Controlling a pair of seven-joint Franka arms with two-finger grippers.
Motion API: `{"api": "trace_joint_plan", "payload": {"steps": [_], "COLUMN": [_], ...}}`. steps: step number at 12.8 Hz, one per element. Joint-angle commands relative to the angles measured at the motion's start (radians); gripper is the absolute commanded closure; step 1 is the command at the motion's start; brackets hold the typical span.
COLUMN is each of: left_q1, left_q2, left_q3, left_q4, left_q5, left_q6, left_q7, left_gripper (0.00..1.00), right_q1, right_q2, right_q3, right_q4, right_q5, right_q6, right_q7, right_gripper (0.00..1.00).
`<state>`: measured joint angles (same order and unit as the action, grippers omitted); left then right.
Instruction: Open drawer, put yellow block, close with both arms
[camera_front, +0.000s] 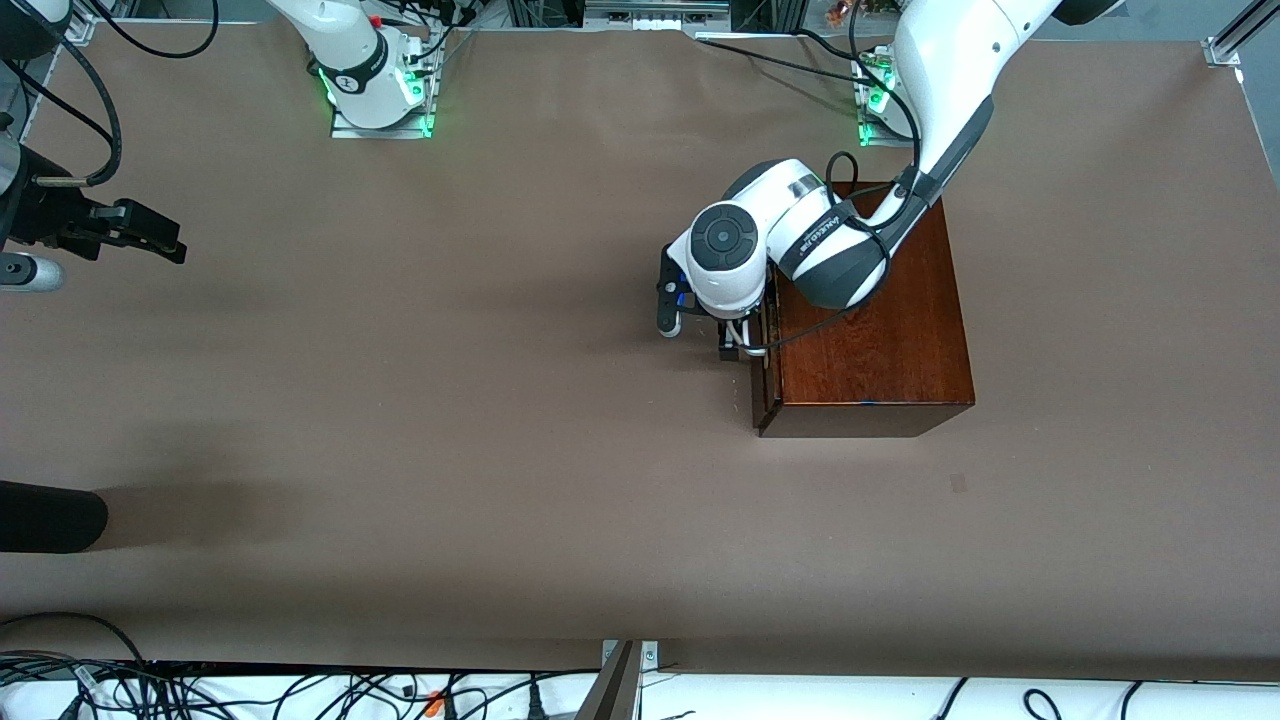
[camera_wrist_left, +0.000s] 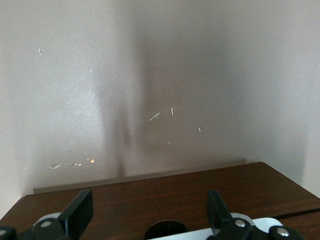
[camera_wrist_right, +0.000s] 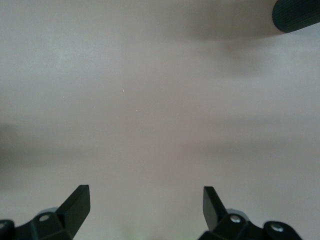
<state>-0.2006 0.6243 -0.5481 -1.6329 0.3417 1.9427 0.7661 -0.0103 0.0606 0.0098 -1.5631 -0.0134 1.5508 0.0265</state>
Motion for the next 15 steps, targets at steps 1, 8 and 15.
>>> {"api": "trace_joint_plan", "payload": {"steps": [1,8,15], "left_q1": [0.013,0.020,0.111], "left_q2": [-0.032,-0.147,-0.352], "left_q3": [0.000,-0.021,-0.007], "left_q4": [-0.010,0.008,0.123], "left_q5": [0.045,-0.166,-0.225], "left_q6": [-0.025,-0.034,-0.496], "left_q7": [0.015,-0.123,-0.577], "left_gripper": [0.00,0.00,0.00], "right_q1": [-0.013,-0.011,-0.013], "right_q2": [-0.013,-0.012,-0.012], "right_q3": [0.012,0.012,0.012], "right_q4": [-0.014,-0.014,-0.014], "right_q5": [0.006,0.004,0.004], "right_q6": [0.009,0.011,0.012], "right_q7": [-0.008,-0.008,-0.008], "right_gripper": [0.00,0.00,0.00]}}
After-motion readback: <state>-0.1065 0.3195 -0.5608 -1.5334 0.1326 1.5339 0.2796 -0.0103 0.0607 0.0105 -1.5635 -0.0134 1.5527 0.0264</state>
